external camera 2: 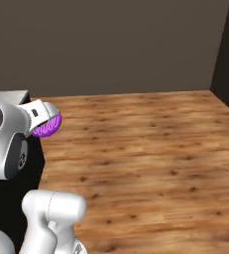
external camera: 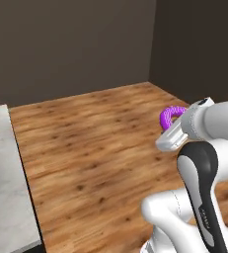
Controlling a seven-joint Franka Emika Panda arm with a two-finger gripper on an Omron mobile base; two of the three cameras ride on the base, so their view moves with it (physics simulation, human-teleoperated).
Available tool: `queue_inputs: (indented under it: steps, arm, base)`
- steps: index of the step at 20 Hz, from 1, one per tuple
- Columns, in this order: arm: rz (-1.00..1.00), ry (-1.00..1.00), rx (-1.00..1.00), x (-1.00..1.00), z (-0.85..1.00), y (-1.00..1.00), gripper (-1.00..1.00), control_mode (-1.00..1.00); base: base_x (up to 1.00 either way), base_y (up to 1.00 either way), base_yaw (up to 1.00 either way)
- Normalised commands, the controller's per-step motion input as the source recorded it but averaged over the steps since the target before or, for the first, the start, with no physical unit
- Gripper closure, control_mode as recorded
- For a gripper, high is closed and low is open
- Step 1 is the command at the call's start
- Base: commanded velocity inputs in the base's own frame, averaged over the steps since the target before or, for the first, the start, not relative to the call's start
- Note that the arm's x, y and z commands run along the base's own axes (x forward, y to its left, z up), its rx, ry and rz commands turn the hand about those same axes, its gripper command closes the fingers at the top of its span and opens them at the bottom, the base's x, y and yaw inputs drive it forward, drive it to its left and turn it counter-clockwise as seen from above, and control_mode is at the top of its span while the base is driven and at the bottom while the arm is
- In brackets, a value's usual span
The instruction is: Take the donuts from the fridge and place them on the empty tray on the dining counter.
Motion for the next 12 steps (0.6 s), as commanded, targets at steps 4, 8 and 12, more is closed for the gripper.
queue_inputs:
  steps: [4,8,12]
  arm:
    - [0.0,0.0,0.0,0.0,0.0,0.0,1.0,1.0]
    - [0.0,0.0,0.0,0.0,0.0,0.0,1.0,1.0]
    - [0.0,0.0,0.0,0.0,0.0,0.0,1.0,1.0]
  base:
    - [1.0,-0.39,0.37]
    - [1.0,-0.38,0.37]
    - [1.0,-0.29,0.42]
